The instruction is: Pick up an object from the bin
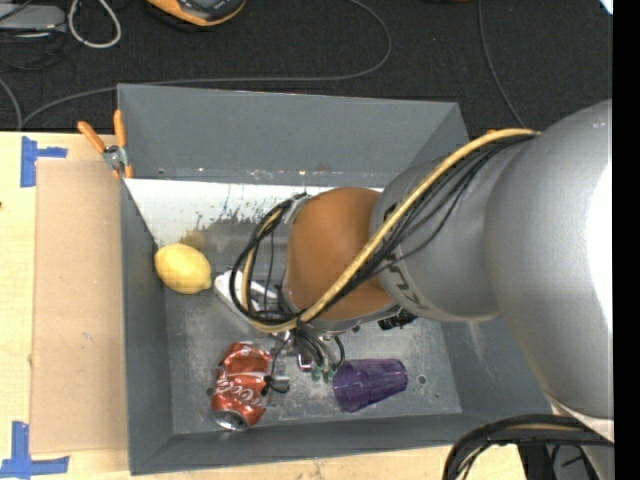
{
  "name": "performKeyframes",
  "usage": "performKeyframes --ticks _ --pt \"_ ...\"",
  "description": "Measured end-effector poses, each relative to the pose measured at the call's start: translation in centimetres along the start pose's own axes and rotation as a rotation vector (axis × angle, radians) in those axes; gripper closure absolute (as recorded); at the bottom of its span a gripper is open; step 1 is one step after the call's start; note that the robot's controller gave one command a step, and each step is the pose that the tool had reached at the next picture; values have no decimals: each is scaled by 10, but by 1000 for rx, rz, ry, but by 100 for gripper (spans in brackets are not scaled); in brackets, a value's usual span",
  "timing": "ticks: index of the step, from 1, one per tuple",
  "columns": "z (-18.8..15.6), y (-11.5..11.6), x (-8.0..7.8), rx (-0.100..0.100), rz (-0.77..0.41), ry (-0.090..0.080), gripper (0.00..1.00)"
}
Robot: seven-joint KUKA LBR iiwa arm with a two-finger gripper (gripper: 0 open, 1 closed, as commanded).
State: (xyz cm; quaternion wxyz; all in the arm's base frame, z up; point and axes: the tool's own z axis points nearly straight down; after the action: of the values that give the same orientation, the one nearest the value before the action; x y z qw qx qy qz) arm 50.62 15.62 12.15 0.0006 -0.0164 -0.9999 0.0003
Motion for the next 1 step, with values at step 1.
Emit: performKeyframes --ticks 1 --pt "54 17 -12 2 -8 7 0"
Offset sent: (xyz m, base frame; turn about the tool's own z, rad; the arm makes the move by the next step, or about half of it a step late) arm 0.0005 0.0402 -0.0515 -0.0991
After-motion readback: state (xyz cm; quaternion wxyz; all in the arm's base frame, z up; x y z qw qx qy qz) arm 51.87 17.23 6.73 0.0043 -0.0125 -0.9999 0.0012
